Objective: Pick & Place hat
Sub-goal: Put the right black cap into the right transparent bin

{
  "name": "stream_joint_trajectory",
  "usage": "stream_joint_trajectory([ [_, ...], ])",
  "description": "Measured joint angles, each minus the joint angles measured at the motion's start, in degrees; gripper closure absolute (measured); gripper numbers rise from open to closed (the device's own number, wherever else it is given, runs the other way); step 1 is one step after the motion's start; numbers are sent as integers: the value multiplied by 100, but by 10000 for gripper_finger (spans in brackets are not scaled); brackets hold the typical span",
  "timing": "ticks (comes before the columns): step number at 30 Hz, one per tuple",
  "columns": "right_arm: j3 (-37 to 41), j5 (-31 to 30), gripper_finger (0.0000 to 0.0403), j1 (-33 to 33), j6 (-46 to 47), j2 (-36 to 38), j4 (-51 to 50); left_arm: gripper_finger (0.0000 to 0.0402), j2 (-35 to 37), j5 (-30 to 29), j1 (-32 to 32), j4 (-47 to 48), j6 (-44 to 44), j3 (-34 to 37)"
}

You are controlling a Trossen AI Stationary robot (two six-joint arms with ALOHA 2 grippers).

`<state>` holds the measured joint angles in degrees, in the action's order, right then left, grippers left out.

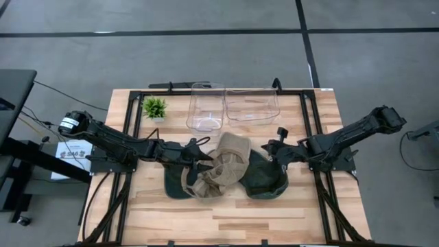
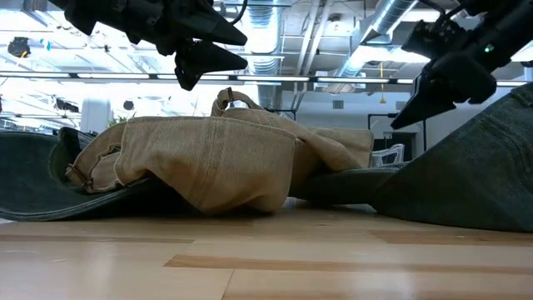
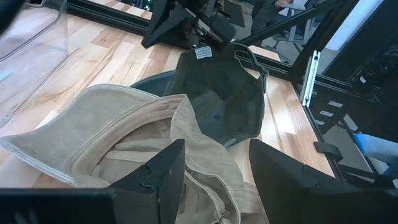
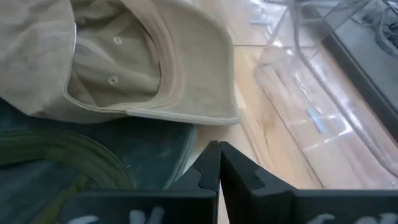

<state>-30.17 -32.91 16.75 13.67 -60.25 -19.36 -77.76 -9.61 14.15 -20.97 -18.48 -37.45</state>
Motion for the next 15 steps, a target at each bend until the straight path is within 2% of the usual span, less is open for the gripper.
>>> stream_joint_trajectory([
  [8,0,189,403,48,181,1265,-1333,224,0,1,0,9,0,0],
  [15,0,1262,403,-191,-8,2508,-1549,224,0,-1,-1,6,-1,0],
])
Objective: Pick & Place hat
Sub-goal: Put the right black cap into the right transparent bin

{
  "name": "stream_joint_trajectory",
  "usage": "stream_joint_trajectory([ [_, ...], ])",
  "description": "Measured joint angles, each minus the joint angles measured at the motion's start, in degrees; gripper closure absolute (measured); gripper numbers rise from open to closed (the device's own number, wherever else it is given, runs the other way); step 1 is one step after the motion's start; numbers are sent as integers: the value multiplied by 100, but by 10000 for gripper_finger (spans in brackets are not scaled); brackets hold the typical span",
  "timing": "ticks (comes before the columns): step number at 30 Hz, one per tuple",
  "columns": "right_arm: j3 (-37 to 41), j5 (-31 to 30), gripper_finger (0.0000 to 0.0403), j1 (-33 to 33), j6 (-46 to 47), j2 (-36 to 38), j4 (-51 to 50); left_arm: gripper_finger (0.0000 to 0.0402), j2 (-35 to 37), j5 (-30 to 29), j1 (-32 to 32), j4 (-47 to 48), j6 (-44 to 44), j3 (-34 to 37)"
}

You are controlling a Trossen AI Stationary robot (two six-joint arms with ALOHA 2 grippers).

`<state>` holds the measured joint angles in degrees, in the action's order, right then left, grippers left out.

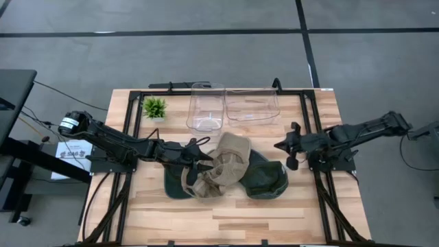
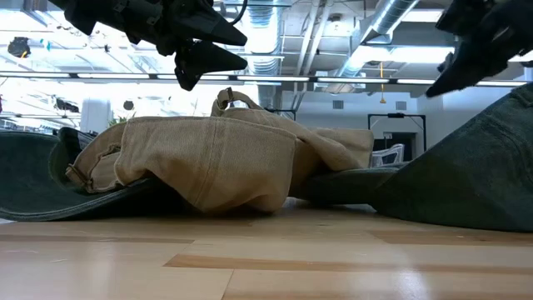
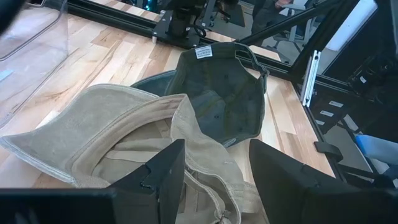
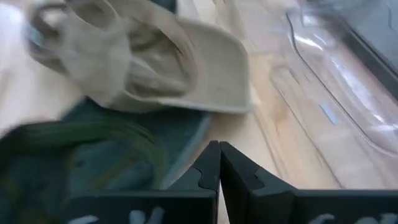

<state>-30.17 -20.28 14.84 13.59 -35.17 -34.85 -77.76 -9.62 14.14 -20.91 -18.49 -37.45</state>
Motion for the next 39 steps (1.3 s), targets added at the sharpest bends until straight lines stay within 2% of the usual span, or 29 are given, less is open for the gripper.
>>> stream_joint_trajectory([
  [10,0,168,403,16,-62,836,20,224,0,-1,-1,-8,1,0],
  [16,42,960,403,21,-352,738,242,224,0,-1,-1,-8,-1,0],
  [26,46,786,403,36,119,-323,270,224,2,-10,0,-12,1,0],
  [31,48,789,403,-106,141,-957,799,224,2,-30,-1,-17,1,0],
  [39,48,1219,403,-431,215,-1858,1364,224,2,-27,-1,-47,1,0],
])
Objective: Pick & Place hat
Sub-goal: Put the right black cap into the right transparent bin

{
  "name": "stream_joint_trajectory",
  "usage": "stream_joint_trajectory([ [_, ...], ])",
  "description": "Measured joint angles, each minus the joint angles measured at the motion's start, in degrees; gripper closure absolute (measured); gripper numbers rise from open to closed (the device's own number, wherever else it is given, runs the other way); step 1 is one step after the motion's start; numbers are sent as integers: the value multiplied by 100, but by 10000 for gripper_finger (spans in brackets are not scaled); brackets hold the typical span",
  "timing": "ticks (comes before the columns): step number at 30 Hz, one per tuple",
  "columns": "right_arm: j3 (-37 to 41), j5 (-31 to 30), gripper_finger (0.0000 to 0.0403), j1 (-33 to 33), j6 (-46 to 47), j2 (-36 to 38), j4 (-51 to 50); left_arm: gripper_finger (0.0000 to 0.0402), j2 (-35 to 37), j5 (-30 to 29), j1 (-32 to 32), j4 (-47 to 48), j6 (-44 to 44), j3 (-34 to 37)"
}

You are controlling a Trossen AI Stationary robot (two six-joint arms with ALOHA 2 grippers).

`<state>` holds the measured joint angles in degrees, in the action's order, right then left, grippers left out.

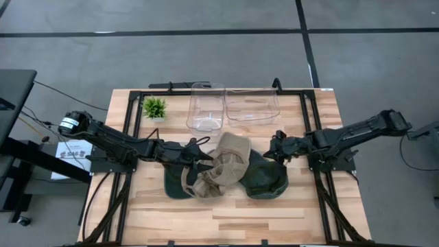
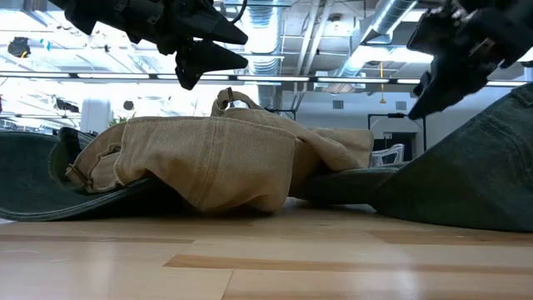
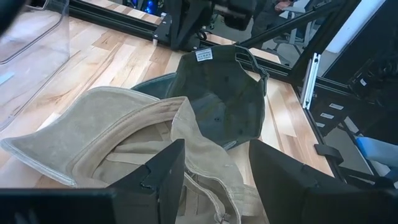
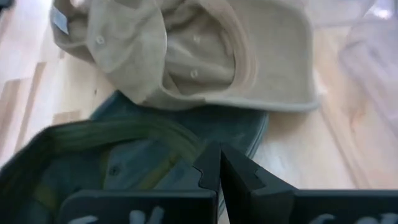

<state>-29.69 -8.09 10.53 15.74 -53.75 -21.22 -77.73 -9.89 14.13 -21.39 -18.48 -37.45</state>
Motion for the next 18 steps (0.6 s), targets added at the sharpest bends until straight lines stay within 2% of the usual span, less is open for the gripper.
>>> stream_joint_trajectory([
  [6,0,243,384,-247,134,-575,96,224,0,0,0,-8,0,0],
  [15,0,276,288,-466,133,-955,190,224,0,0,0,-11,0,0],
  [18,0,450,264,-508,134,-1046,184,224,0,0,0,-11,0,0],
])
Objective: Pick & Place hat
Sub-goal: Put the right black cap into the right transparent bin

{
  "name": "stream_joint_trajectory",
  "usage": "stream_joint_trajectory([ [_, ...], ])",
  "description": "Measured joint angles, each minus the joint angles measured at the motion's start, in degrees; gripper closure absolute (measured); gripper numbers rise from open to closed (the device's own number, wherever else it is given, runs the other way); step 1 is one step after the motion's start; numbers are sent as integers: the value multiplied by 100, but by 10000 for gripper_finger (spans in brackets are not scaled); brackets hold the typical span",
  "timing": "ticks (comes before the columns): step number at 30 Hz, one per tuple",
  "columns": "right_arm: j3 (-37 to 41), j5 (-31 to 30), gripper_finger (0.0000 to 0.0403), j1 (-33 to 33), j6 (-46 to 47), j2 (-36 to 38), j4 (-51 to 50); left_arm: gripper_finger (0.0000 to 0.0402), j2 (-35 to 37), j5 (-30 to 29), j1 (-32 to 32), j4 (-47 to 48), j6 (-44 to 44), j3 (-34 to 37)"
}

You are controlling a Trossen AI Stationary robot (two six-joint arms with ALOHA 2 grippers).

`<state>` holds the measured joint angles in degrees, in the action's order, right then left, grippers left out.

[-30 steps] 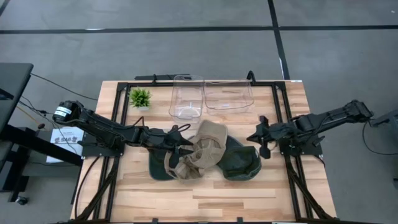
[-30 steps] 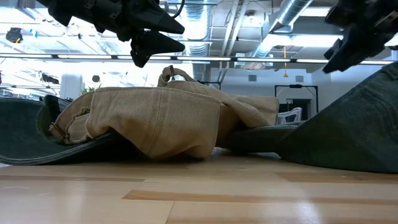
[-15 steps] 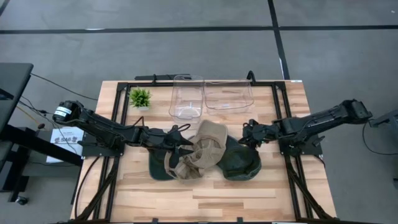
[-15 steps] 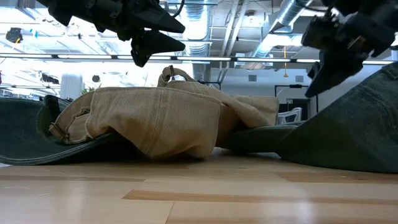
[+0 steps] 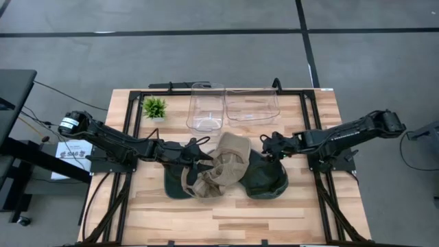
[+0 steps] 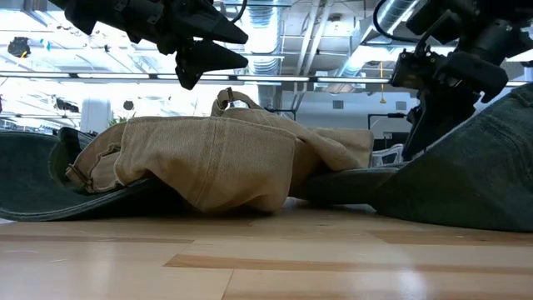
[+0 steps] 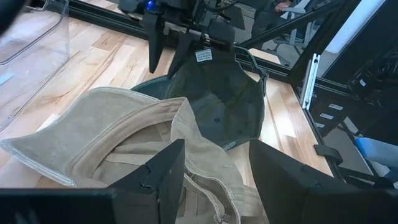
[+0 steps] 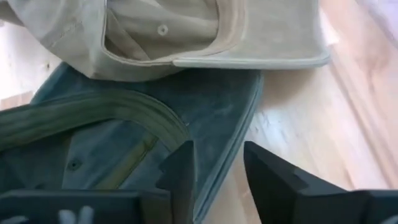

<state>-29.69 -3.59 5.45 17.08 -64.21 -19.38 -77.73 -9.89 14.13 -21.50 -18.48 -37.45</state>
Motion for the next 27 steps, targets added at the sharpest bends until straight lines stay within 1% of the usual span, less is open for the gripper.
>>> stream_joint_trajectory([
  [3,0,198,245,-4,-2,-78,33,224,0,2,0,0,0,0],
  [10,2,218,224,-4,-2,-226,36,224,0,2,0,-22,2,0],
  [23,-57,196,236,-12,-8,-223,-28,224,0,2,2,-42,17,0],
  [27,-57,-106,241,-105,-8,-214,-17,224,0,2,0,-42,20,0],
])
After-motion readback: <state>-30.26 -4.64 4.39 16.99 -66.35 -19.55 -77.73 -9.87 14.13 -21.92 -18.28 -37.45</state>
